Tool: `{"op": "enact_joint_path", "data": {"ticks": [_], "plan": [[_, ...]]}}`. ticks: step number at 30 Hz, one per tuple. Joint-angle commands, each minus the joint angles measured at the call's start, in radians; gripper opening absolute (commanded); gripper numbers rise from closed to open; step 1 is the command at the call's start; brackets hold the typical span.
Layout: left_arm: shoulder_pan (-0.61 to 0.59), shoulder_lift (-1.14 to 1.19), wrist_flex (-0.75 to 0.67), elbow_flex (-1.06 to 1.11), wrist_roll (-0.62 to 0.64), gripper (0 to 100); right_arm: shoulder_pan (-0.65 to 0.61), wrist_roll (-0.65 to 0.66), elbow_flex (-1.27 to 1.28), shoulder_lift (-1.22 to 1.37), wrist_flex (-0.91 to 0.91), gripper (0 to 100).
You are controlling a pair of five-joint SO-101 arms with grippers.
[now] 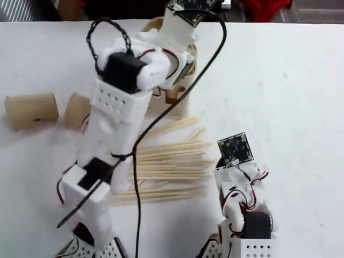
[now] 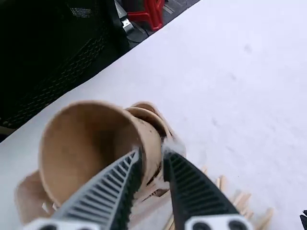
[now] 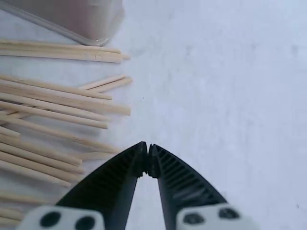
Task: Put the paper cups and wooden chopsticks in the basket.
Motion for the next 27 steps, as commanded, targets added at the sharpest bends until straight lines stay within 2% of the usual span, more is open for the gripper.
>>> {"op": "enact_joint_path", "data": {"ticks": [1, 9, 14, 16, 18, 21, 27], "plan": [[0.013, 0.031, -0.049, -0.006, 0.009, 12, 0.012, 0.002, -0.005, -0.008, 0.004, 1.6], [-0.007, 0.084, -0.137, -0.003, 0.011, 12, 0.012, 0.003, -0.005, -0.008, 0.004, 1.6], [-0.048, 0.056, -0.12, -0.04, 0.014, 12, 0.012, 0.005, -0.005, -0.008, 0.004, 1.6], [-0.096, 0.005, -0.058, -0.091, 0.014, 12, 0.012, 0.005, -0.003, -0.008, 0.004, 1.6], [-0.177, -0.042, 0.015, -0.133, 0.014, 12, 0.012, 0.005, -0.003, -0.008, 0.004, 1.6], [-0.363, -0.104, 0.123, -0.17, 0.009, 12, 0.012, 0.005, -0.003, -0.008, 0.004, 1.6], [-0.814, -0.125, 0.137, -0.026, -0.008, 12, 0.012, 0.005, -0.003, -0.008, 0.004, 1.6]]}}
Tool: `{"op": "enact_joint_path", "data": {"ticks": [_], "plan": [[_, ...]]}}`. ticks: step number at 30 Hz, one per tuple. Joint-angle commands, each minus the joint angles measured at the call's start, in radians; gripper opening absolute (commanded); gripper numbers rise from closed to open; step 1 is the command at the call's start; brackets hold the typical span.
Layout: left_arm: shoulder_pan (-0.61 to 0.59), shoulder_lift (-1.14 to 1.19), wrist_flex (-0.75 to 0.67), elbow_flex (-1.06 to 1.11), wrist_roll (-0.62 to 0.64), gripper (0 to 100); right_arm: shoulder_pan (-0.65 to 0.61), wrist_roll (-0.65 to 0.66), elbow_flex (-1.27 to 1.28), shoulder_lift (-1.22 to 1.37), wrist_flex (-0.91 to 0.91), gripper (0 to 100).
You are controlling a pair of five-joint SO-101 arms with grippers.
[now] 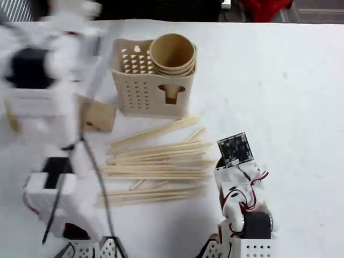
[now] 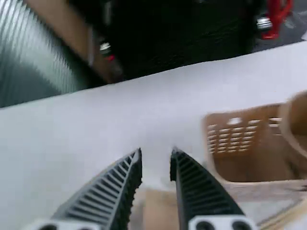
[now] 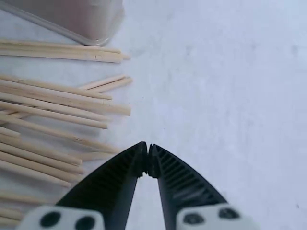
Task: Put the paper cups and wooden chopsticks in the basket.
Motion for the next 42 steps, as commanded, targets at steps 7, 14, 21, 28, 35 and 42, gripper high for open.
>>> {"op": "enact_joint_path", "data": {"ticks": [7, 14, 21, 28, 35, 42], "plan": [[-0.567, -0.041, -0.106, 0.437, -0.068, 21, 0.012, 0.0, -0.003, -0.007, 0.004, 1.6], [-0.705, -0.039, -0.368, 0.772, -0.069, 22, 0.012, 0.0, -0.003, -0.005, 0.004, 1.6], [-0.688, -0.036, -0.548, 0.968, -0.041, 22, 0.012, 0.002, 0.011, -0.008, -0.001, 1.6], [-0.642, 0.124, -0.562, 0.872, 0.041, 22, 0.012, 0.002, 0.011, -0.008, -0.001, 1.6], [-0.59, 0.357, -0.488, 0.644, 0.086, 22, 0.012, 0.003, 0.012, -0.008, -0.001, 1.6], [-0.512, 0.513, -0.316, 0.391, 0.087, 22, 0.012, 0.005, 0.012, -0.008, -0.002, 1.6]]}}
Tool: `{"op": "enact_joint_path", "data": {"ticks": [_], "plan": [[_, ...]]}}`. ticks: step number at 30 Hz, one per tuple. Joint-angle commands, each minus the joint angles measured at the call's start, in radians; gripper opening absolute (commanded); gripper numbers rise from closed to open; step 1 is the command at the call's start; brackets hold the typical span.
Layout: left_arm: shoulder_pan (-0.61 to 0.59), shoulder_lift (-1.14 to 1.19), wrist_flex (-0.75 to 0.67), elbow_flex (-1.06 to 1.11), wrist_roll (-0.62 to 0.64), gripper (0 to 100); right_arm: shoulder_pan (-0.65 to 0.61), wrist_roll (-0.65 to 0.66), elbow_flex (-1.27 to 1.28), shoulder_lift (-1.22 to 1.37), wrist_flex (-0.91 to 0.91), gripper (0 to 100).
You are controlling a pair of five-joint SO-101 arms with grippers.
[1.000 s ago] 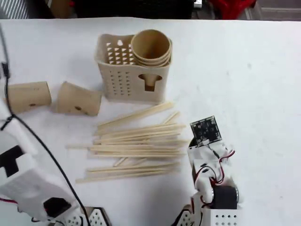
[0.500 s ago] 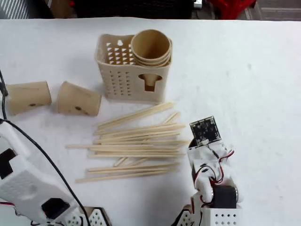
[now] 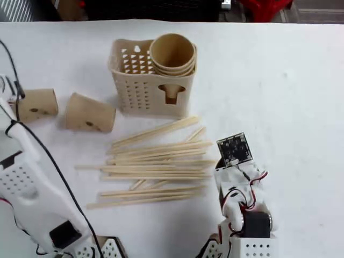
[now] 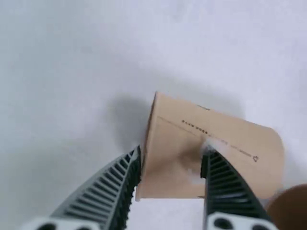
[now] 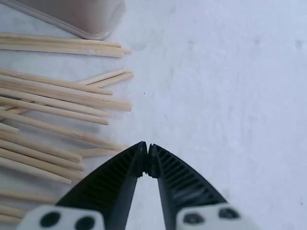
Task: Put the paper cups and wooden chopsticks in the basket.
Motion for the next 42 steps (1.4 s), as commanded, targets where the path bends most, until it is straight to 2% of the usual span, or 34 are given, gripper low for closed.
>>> {"op": "enact_joint_path", "data": {"ticks": [1, 9, 20, 28, 42], "plan": [[0.068, 0.093, 0.115, -0.144, 0.011, 22, 0.012, 0.005, -0.006, -0.008, -0.002, 1.6], [0.073, 0.208, 0.207, -0.311, 0.035, 22, 0.012, 0.005, -0.006, -0.008, -0.002, 1.6], [0.058, 0.292, 0.239, -0.333, 0.034, 22, 0.012, 0.005, -0.006, -0.008, -0.002, 1.6], [0.151, 0.091, 0.324, -0.325, 0.032, 22, 0.012, 0.005, -0.006, -0.008, -0.002, 1.6], [0.398, 0.048, 0.373, -0.374, 0.031, 22, 0.013, 0.006, -0.006, -0.01, -0.002, 1.6]]}}
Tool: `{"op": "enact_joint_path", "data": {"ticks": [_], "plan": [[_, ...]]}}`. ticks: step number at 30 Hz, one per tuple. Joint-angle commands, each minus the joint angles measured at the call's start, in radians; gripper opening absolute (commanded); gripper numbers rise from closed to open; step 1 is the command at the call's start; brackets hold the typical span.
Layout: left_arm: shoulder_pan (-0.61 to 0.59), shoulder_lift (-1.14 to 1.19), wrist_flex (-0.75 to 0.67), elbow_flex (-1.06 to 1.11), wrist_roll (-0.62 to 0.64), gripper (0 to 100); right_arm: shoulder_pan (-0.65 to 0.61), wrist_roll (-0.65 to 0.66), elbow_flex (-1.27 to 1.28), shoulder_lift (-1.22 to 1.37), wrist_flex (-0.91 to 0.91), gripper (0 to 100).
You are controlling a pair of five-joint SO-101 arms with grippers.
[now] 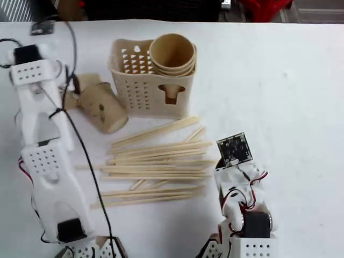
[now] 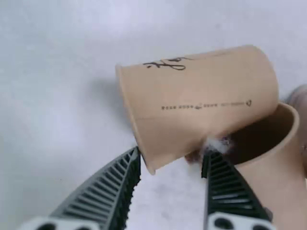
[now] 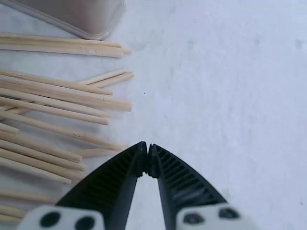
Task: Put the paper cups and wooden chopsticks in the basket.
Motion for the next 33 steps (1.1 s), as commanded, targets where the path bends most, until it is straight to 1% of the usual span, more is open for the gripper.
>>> {"op": "enact_joint_path", "data": {"ticks": [1, 5, 9, 13, 21, 28, 30, 33], "plan": [[0.073, -0.081, 0.046, -0.078, 0.006, 22, 0.013, 0.005, -0.006, -0.01, -0.002, 1.6], [0.105, -0.094, 0.074, -0.167, 0.008, 22, 0.016, 0.005, -0.006, -0.01, -0.002, 1.6], [0.105, -0.088, 0.055, -0.167, 0.011, 22, 0.018, 0.005, -0.006, -0.01, -0.004, 1.6], [0.104, -0.051, 0.003, -0.13, 0.011, 21, 0.018, 0.005, -0.008, -0.01, -0.004, 1.6], [0.113, -0.012, -0.126, -0.181, 0.041, 21, 0.018, 0.005, -0.008, -0.01, -0.004, 1.6], [0.214, -0.012, -0.204, -0.181, 0.04, 21, 0.019, 0.006, -0.008, -0.01, -0.004, 1.6], [0.24, -0.012, -0.209, -0.181, 0.037, 19, 0.019, 0.006, -0.009, -0.01, -0.004, 1.6], [0.257, -0.01, -0.238, -0.18, 0.035, 12, 0.019, 0.006, -0.011, -0.01, -0.005, 1.6]]}}
